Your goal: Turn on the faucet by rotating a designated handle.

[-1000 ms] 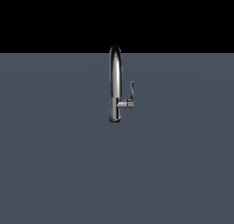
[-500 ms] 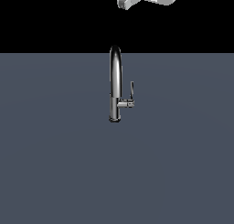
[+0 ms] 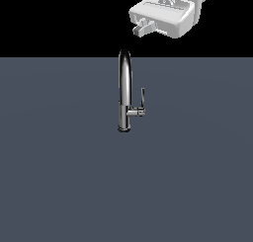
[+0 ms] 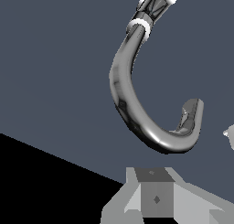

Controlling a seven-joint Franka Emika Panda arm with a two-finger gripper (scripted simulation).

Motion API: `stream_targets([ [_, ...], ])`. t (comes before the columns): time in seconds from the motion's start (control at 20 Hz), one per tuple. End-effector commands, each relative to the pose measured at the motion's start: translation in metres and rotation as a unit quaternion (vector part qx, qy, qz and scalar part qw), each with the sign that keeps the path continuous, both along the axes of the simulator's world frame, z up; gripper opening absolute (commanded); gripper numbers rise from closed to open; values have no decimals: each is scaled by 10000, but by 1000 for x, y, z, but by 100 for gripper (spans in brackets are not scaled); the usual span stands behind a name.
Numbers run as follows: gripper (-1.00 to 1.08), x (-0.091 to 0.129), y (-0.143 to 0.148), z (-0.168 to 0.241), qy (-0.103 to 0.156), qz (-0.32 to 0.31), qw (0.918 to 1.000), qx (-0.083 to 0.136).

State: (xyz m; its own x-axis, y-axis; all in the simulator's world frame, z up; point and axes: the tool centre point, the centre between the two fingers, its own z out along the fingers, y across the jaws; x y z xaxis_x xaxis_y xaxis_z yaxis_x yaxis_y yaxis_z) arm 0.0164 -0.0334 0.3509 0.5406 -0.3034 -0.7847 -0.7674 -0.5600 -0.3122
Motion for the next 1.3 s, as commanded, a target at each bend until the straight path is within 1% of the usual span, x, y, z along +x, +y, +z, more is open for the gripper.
stream_targets([
  [0.0,-100,11,-4,-14,209,-198,9994,210],
  [0.25,-100,32,-13,-46,648,-616,9939,641],
  [0.45,-100,47,-19,-75,1024,-976,9848,1008],
  [0.7,-100,63,-24,-114,1506,-1439,9669,1474],
  [0.9,-100,72,-27,-143,1833,-1755,9506,1787],
  [1.1,-100,77,-27,-167,2090,-2005,9354,2030],
  [1.25,-100,79,-27,-180,2227,-2138,9264,2158],
])
